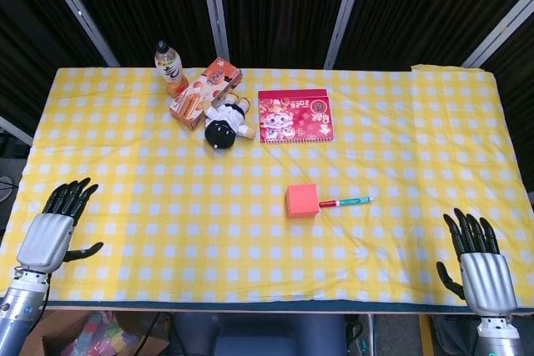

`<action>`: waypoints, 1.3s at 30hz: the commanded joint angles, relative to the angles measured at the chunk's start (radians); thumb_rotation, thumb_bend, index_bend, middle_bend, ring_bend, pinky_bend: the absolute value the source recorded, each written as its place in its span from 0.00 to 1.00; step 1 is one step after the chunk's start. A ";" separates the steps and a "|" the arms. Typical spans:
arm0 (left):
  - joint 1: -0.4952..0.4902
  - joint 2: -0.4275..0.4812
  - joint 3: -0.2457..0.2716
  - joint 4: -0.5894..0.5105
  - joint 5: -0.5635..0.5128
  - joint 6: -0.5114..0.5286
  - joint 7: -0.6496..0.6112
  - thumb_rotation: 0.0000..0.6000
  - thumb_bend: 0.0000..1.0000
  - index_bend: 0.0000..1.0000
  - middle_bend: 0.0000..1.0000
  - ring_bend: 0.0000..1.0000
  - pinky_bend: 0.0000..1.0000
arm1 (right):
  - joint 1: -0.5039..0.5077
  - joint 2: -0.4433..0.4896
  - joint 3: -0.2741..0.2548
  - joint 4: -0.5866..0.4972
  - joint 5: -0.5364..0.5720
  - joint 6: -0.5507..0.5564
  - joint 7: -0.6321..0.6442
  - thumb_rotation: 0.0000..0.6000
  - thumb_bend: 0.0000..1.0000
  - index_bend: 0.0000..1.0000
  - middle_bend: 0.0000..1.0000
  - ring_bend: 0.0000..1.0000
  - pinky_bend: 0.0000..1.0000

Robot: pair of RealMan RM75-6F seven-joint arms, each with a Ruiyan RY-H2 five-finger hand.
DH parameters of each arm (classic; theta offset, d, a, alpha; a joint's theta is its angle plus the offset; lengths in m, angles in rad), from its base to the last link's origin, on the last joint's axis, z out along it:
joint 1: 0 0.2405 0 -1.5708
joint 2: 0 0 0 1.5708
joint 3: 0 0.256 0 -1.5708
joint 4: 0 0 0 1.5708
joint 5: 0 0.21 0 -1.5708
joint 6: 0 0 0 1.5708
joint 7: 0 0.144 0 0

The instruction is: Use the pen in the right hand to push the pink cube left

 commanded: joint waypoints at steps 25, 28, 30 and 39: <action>-0.002 0.004 0.003 -0.007 0.010 0.001 -0.010 1.00 0.00 0.00 0.00 0.00 0.00 | 0.201 -0.083 0.118 -0.237 0.120 -0.243 -0.248 1.00 0.40 0.30 0.05 0.00 0.00; -0.004 0.008 0.005 -0.006 0.013 -0.003 -0.019 1.00 0.00 0.00 0.00 0.00 0.00 | 0.272 -0.147 0.167 -0.235 0.218 -0.314 -0.356 1.00 0.40 0.33 0.07 0.00 0.00; -0.005 0.010 0.006 -0.006 0.017 -0.003 -0.026 1.00 0.00 0.00 0.00 0.00 0.00 | 0.308 -0.192 0.191 -0.224 0.288 -0.335 -0.422 1.00 0.40 0.34 0.07 0.00 0.00; -0.008 0.020 0.007 -0.005 0.015 -0.010 -0.049 1.00 0.00 0.00 0.00 0.00 0.00 | 0.429 -0.345 0.243 -0.114 0.520 -0.379 -0.579 1.00 0.40 0.34 0.08 0.00 0.00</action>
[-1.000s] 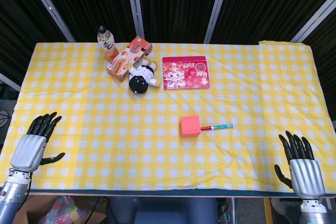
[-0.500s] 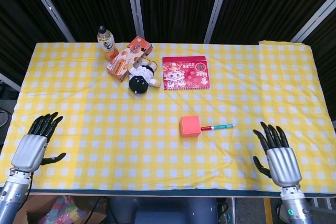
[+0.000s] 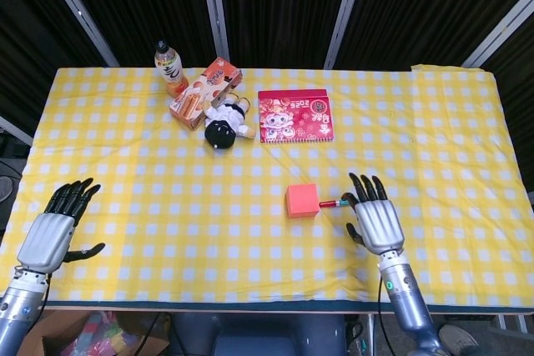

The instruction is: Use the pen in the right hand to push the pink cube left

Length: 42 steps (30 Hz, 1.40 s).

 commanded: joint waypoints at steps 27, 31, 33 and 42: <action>-0.005 0.008 0.000 -0.006 -0.011 -0.014 -0.015 1.00 0.00 0.00 0.00 0.00 0.00 | 0.189 -0.208 0.027 0.329 0.329 -0.062 -0.009 1.00 0.40 0.36 0.08 0.00 0.00; -0.006 0.008 0.000 -0.007 -0.014 -0.016 -0.014 1.00 0.00 0.00 0.00 0.00 0.00 | 0.198 -0.225 0.026 0.359 0.329 -0.063 0.013 1.00 0.40 0.43 0.11 0.00 0.00; -0.006 0.008 -0.001 -0.007 -0.016 -0.018 -0.014 1.00 0.00 0.00 0.00 0.00 0.00 | 0.202 -0.234 0.023 0.375 0.332 -0.066 0.021 1.00 0.40 0.45 0.12 0.00 0.00; -0.007 0.009 -0.002 -0.008 -0.019 -0.020 -0.018 1.00 0.00 0.00 0.00 0.00 0.00 | 0.214 -0.260 0.006 0.417 0.324 -0.072 0.057 1.00 0.46 0.57 0.19 0.00 0.00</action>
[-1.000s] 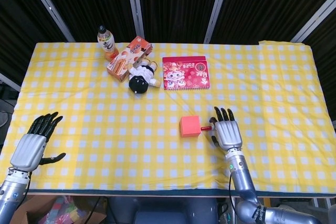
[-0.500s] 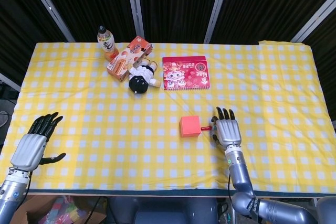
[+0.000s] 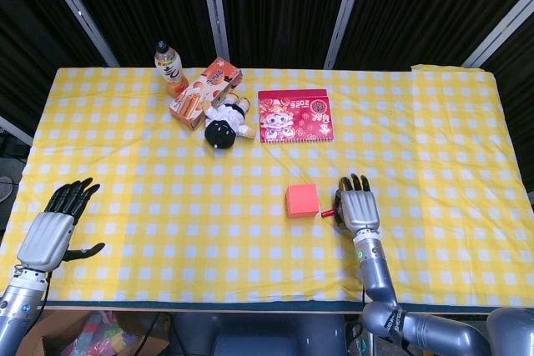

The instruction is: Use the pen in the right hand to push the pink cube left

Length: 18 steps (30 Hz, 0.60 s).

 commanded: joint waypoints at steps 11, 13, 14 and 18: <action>0.001 0.000 0.001 -0.001 0.001 0.002 -0.004 1.00 0.00 0.00 0.00 0.00 0.00 | 0.005 0.029 0.000 -0.044 -0.049 0.043 0.026 1.00 0.50 0.60 0.21 0.00 0.00; 0.001 0.000 0.001 -0.001 0.000 0.001 -0.004 1.00 0.00 0.00 0.00 0.00 0.00 | 0.005 0.050 0.009 -0.069 -0.050 0.055 0.021 1.00 0.50 0.60 0.21 0.00 0.00; 0.001 0.000 0.001 -0.001 0.000 0.001 -0.004 1.00 0.00 0.00 0.00 0.00 0.00 | 0.005 0.058 0.013 -0.079 -0.048 0.061 0.018 1.00 0.50 0.60 0.21 0.00 0.00; 0.001 0.000 0.001 -0.002 -0.001 0.001 -0.003 1.00 0.00 0.00 0.00 0.00 0.00 | 0.004 0.091 0.027 -0.115 -0.042 0.079 0.012 1.00 0.50 0.60 0.21 0.00 0.00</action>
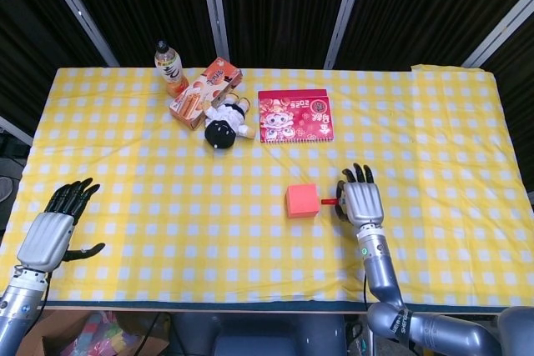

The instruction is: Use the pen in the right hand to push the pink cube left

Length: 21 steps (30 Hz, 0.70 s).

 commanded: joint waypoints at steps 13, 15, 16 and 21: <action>0.000 -0.002 0.002 -0.003 0.001 -0.001 0.008 1.00 0.00 0.00 0.00 0.00 0.00 | -0.008 0.033 -0.007 -0.027 0.039 0.039 -0.020 1.00 0.50 0.60 0.21 0.00 0.00; 0.000 -0.002 0.002 -0.003 0.001 -0.001 0.009 1.00 0.00 0.00 0.00 0.00 0.00 | -0.005 0.023 -0.010 -0.015 0.043 0.040 -0.023 1.00 0.50 0.60 0.21 0.00 0.00; 0.000 -0.002 0.001 -0.004 0.001 -0.001 0.009 1.00 0.00 0.00 0.00 0.00 0.00 | -0.004 0.017 -0.011 -0.009 0.046 0.041 -0.024 1.00 0.50 0.60 0.21 0.00 0.00; -0.001 -0.002 0.001 -0.003 0.000 -0.002 0.008 1.00 0.00 0.00 0.00 0.00 0.00 | 0.008 -0.016 -0.010 0.008 0.050 0.045 -0.029 1.00 0.50 0.60 0.21 0.00 0.00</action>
